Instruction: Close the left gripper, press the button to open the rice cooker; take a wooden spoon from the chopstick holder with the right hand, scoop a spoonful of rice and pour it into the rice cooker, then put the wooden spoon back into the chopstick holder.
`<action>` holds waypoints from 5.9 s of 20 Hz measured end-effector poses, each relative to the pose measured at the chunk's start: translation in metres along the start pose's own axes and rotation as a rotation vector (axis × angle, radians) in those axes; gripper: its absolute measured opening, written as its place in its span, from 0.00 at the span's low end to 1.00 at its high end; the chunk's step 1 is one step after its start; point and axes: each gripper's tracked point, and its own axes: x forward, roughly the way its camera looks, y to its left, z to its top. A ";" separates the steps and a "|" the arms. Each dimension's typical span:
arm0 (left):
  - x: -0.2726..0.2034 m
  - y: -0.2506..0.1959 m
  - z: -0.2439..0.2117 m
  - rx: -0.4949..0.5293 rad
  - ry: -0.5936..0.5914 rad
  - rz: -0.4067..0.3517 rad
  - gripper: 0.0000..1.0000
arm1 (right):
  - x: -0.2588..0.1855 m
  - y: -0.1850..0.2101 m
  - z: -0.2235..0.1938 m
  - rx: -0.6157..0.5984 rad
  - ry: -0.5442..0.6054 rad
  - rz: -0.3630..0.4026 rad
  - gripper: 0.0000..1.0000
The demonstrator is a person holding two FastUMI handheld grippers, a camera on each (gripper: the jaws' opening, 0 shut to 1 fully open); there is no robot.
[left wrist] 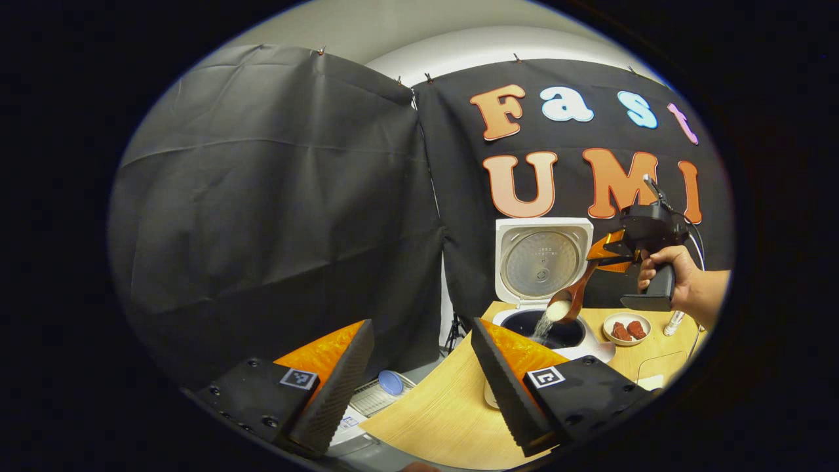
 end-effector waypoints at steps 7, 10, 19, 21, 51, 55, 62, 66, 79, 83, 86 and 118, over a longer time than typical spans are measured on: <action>-0.001 -0.005 0.004 0.014 -0.007 -0.002 1.00 | -0.003 0.021 0.013 -0.154 -0.041 0.027 0.17; -0.004 -0.004 0.007 0.018 -0.010 -0.001 0.97 | -0.007 0.031 0.018 -0.227 -0.067 0.046 0.17; -0.009 -0.003 0.009 0.019 -0.016 0.008 0.97 | -0.018 0.076 0.018 -0.510 -0.115 0.126 0.17; -0.010 -0.003 0.010 0.019 -0.018 0.010 0.97 | -0.021 0.084 0.017 -0.575 -0.124 0.129 0.17; -0.036 -0.049 0.025 0.058 -0.053 -0.030 0.97 | -0.127 0.083 0.043 -0.696 -0.224 0.228 0.18; -0.037 -0.069 0.027 0.079 -0.050 -0.067 0.97 | -0.159 0.045 0.060 -0.645 -0.245 0.183 0.18; -0.038 -0.113 0.030 0.091 -0.046 -0.151 1.00 | -0.211 -0.065 0.086 -0.500 -0.260 -0.003 0.17; -0.037 -0.146 0.031 0.104 -0.038 -0.218 1.00 | -0.244 -0.132 0.103 -0.416 -0.299 -0.112 0.17; -0.043 -0.230 0.043 0.129 -0.054 -0.353 1.00 | -0.372 -0.286 0.104 -0.177 -0.346 -0.410 0.17; -0.046 -0.243 0.048 0.132 -0.060 -0.366 1.00 | -0.388 -0.306 0.086 -0.126 -0.330 -0.438 0.18; -0.048 -0.246 0.054 0.133 -0.071 -0.366 1.00 | -0.396 -0.318 0.073 -0.097 -0.317 -0.455 0.18; 0.030 -0.211 0.111 0.022 -0.077 -0.296 0.96 | -0.420 -0.408 -0.020 0.171 -0.262 -0.591 0.94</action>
